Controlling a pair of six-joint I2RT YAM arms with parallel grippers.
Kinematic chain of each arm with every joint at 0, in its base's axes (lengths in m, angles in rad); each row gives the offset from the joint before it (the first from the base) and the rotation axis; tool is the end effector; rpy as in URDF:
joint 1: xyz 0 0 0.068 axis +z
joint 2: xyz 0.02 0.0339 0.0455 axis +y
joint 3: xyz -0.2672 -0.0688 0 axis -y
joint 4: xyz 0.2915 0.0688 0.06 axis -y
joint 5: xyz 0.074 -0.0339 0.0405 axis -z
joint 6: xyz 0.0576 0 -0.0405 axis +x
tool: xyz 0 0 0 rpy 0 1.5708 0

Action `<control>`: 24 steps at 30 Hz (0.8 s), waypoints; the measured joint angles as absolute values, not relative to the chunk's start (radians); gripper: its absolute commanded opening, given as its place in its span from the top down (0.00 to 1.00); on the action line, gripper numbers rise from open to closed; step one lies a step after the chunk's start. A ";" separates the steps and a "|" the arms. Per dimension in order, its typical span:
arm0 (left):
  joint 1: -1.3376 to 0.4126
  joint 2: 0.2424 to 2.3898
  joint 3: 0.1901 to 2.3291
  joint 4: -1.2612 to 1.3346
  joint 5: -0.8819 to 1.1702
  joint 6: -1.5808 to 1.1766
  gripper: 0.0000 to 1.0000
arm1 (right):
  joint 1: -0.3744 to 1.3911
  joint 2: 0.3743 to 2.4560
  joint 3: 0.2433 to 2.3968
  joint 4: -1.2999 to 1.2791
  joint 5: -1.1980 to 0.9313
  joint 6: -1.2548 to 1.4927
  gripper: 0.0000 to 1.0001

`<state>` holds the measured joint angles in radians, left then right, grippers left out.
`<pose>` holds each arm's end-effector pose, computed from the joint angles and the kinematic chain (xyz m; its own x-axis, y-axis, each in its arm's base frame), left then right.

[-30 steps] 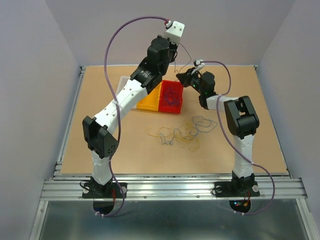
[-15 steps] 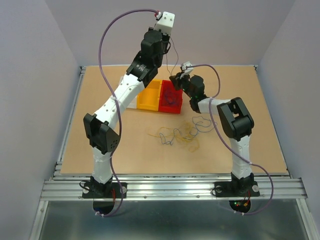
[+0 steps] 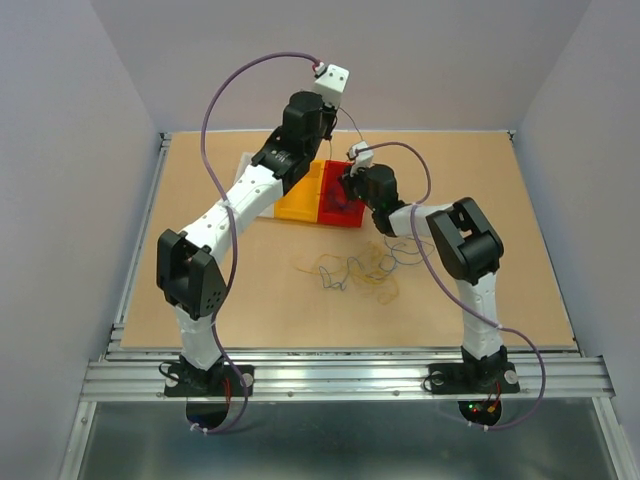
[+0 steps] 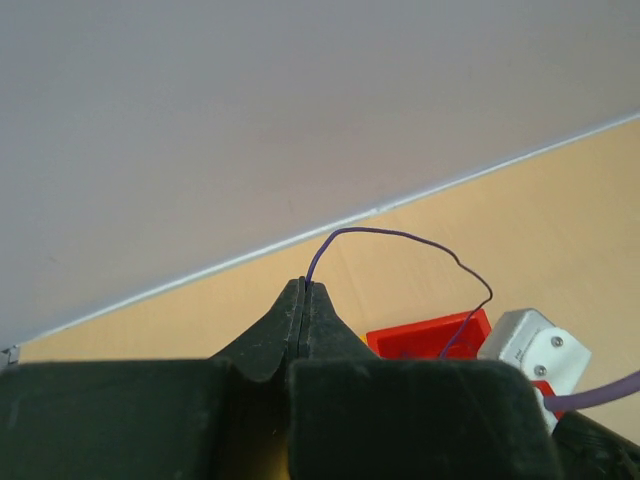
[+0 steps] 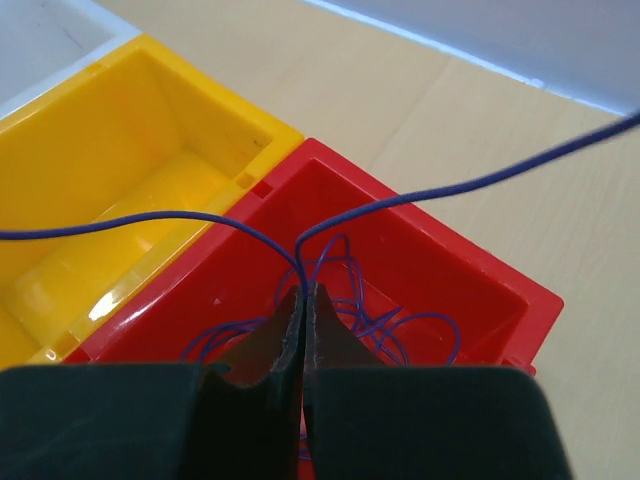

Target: Untangle the cables

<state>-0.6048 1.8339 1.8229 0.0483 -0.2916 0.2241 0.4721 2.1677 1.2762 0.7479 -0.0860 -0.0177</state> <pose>0.4295 -0.2768 0.4331 0.0984 0.1907 -0.9767 0.2937 0.9322 0.2116 0.4698 0.2454 0.1266 -0.1181 -0.0801 -0.9898 -0.5310 0.8474 -0.0052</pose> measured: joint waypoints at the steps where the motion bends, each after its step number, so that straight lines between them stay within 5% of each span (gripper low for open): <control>1: -0.604 1.834 1.813 0.048 -0.286 0.221 1.00 | 0.475 2.168 1.282 0.734 -0.076 -0.020 0.99; 24: -0.599 1.834 1.718 0.057 -0.220 0.199 1.00 | 0.539 2.285 1.673 0.117 0.257 0.221 0.94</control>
<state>-0.5995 1.8339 1.7184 0.0574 -0.2195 0.1989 0.5392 2.2848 1.6733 0.1169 0.2573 0.2207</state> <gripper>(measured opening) 0.017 0.023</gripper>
